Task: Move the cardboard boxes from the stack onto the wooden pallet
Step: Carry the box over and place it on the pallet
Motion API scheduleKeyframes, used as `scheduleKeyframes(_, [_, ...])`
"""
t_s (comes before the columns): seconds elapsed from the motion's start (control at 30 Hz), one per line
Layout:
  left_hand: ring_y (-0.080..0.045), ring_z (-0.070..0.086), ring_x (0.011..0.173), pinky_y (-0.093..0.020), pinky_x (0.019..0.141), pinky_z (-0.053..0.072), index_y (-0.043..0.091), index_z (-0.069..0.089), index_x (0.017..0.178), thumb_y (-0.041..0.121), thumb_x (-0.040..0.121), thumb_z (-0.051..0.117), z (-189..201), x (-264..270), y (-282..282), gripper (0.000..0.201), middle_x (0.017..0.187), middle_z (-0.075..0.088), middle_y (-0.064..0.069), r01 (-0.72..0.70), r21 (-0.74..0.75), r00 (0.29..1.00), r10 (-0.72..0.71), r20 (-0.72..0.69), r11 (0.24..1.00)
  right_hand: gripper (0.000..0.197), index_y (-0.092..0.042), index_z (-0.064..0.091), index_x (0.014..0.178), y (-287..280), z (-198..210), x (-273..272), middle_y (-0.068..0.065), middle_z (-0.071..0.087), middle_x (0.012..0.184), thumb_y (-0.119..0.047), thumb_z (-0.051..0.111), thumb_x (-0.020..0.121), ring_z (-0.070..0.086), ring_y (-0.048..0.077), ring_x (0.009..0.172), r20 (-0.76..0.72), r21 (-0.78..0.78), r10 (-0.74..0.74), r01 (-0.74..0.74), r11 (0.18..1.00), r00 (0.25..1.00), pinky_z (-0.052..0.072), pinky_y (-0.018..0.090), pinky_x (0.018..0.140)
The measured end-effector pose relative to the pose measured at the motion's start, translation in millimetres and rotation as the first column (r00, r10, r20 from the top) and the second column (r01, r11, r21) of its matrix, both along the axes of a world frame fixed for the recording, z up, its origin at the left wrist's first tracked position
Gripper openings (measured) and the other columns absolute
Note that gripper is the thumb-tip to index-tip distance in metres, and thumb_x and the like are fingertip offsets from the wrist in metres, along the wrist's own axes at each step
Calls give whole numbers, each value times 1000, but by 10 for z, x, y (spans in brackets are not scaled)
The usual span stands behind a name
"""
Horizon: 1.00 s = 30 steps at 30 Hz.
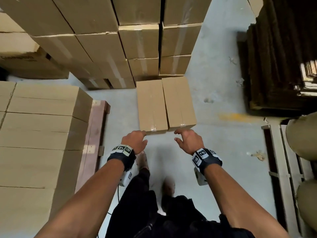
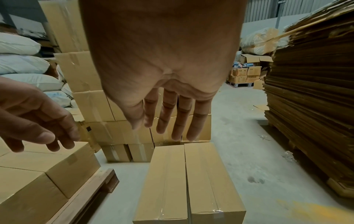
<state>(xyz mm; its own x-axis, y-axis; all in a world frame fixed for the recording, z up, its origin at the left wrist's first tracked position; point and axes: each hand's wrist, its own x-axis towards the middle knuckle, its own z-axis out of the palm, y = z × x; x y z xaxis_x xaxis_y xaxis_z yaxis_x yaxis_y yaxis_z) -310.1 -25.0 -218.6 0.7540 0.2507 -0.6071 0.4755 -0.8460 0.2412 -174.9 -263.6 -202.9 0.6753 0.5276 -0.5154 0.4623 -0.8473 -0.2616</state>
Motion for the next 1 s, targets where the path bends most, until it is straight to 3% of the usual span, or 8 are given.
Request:
scheduleKeyframes(0.2, [-25,60,126,-45,100,52,30,47,147,44,103,53,-511,540,586,46,142,60,5,-3,-32,999,2,-45,999,33,-30,62,135,634,-507,405,-1,64,134,-40,60,103,63,27,119,-42,9,-14,14,1000,999,54,42,85])
scheduleKeyframes(0.4, [-27,59,129,-46,102,51,28,43,152,43,101,57,-1107,966,952,55,146,56,3,-146,-59,989,145,-34,987,35,-30,60,135,942,-1237,831,0,62,134,-41,61,102,63,28,117,-68,35,-52,54,998,996,53,42,79])
scheduleKeyframes(0.53, [-26,54,133,-46,104,49,29,37,156,45,101,56,-1855,1129,1027,61,152,48,4,-239,-84,971,239,-15,967,36,-29,60,136,1047,-2017,1128,1,61,136,-39,63,101,63,28,116,-66,81,-46,52,995,997,52,40,75])
scheduleKeyframes(0.67, [-26,53,135,-50,105,49,32,39,154,46,99,57,-2810,1224,953,60,153,46,5,-341,-95,940,342,1,935,38,-26,62,136,1142,-2999,1351,1,61,137,-30,65,99,62,29,118,-87,176,-68,82,981,994,54,41,79])
scheduleKeyframes(0.77, [-25,52,135,-48,104,49,32,40,152,42,100,58,-3521,1272,860,56,155,44,5,-403,-100,913,407,28,910,39,-27,60,137,1176,-3728,1439,1,60,136,-33,64,99,61,29,119,-113,245,-72,98,964,991,58,46,83])
scheduleKeyframes(0.9, [-20,51,134,-44,100,53,45,43,144,46,94,48,-4363,1318,860,51,153,43,12,-393,-87,913,400,77,915,38,-32,57,136,1216,-4478,1513,-3,57,134,-36,62,98,58,28,118,-111,326,-65,98,940,992,56,46,84])
scheduleKeyframes(1.0, [-20,45,138,-46,101,53,43,43,149,51,94,53,-4810,1326,968,57,157,37,12,-369,-72,916,376,141,927,45,-32,52,141,1248,-4893,1608,-4,51,142,-33,62,98,53,27,125,-91,326,-54,81,942,994,57,50,87])
